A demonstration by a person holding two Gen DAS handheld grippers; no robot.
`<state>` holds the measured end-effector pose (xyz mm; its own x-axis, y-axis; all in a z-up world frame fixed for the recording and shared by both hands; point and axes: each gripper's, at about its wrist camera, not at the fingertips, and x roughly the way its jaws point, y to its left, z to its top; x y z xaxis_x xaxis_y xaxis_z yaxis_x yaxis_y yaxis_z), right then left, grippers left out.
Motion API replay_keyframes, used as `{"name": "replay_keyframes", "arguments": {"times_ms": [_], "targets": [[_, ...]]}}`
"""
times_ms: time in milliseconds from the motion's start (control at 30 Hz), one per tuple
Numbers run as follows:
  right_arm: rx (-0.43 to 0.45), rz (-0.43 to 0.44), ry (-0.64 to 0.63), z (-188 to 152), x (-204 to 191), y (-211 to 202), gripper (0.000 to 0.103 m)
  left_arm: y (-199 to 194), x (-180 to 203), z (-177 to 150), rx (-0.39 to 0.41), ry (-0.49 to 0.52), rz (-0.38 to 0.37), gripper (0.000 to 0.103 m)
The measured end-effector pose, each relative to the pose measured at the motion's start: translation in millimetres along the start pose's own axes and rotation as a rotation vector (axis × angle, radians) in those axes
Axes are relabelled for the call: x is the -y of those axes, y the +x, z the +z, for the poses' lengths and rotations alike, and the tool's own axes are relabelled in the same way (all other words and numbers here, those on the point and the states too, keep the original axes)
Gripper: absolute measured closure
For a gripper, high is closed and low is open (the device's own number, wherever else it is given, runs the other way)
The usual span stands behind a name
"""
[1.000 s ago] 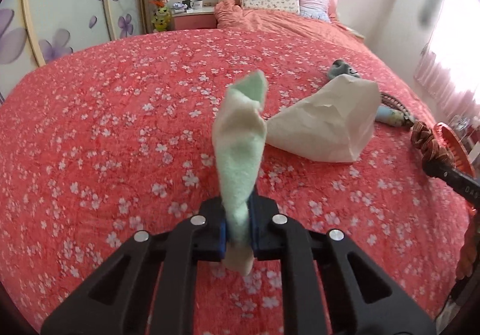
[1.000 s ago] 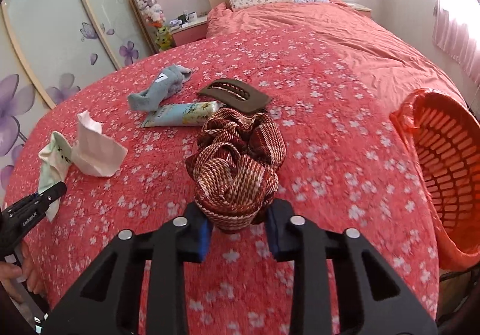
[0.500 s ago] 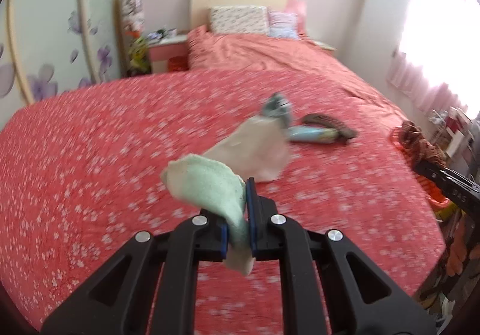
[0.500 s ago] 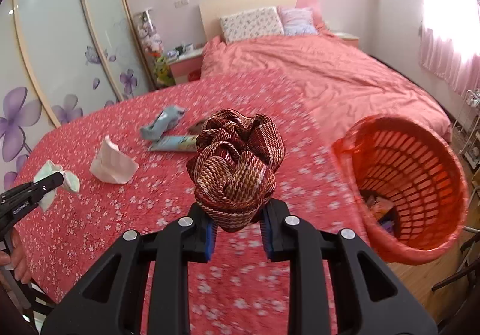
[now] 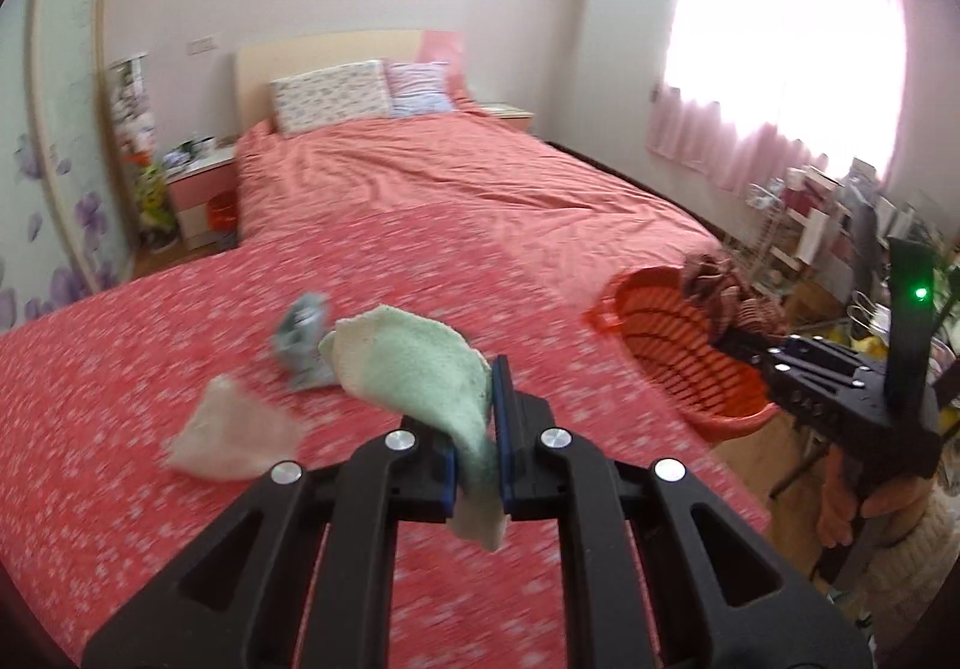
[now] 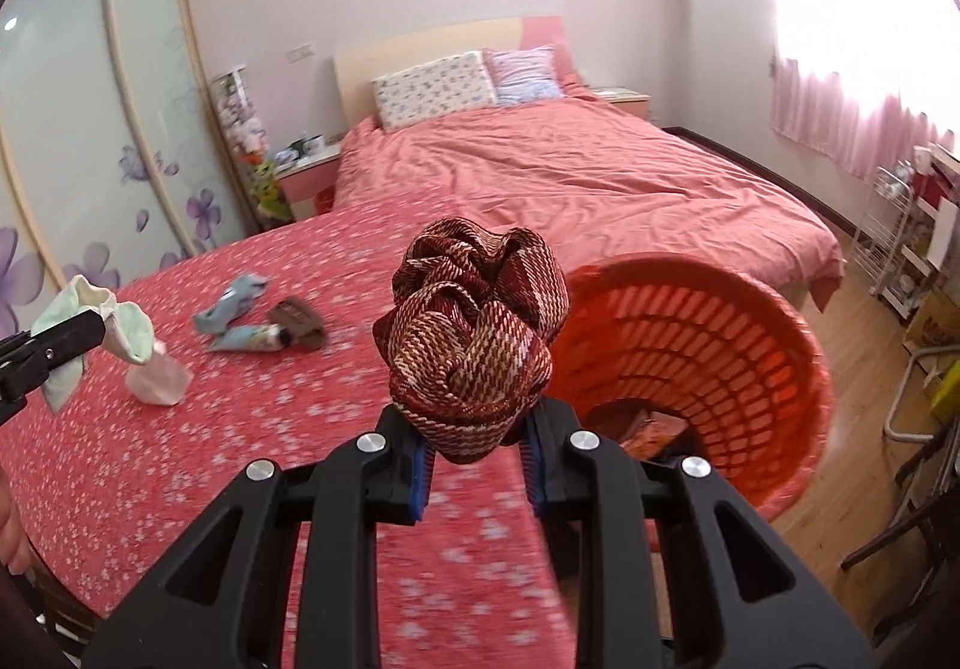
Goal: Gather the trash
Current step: 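Carry the towel and scarf over the orange basket and release both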
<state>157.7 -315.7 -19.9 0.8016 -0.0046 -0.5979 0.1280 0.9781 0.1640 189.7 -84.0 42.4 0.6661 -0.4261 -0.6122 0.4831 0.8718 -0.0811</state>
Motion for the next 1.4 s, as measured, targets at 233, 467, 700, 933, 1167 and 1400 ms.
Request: {"name": "replay_keyframes", "arguments": {"times_ms": [233,467,700,933,1167,1400], "targets": [[0.021,-0.071,0.071,10,59,-2,0.079,48,92,29,-0.026,0.114,-0.126,0.092],[0.029,-0.106,0.123,14,98,2,0.079,102,171,41,-0.072,0.248,-0.195,0.092],[0.016,-0.121,0.157,14,118,12,0.079,148,199,35,-0.14,0.266,-0.243,0.092],[-0.013,-0.107,0.193,15,137,27,0.071,177,201,32,-0.187,0.255,-0.23,0.08],[-0.02,-0.13,0.2,13,139,30,0.047,188,183,32,-0.206,0.218,-0.207,0.062],[-0.013,-0.15,0.188,14,137,26,0.043,181,173,33,-0.197,0.204,-0.183,0.058]]}}
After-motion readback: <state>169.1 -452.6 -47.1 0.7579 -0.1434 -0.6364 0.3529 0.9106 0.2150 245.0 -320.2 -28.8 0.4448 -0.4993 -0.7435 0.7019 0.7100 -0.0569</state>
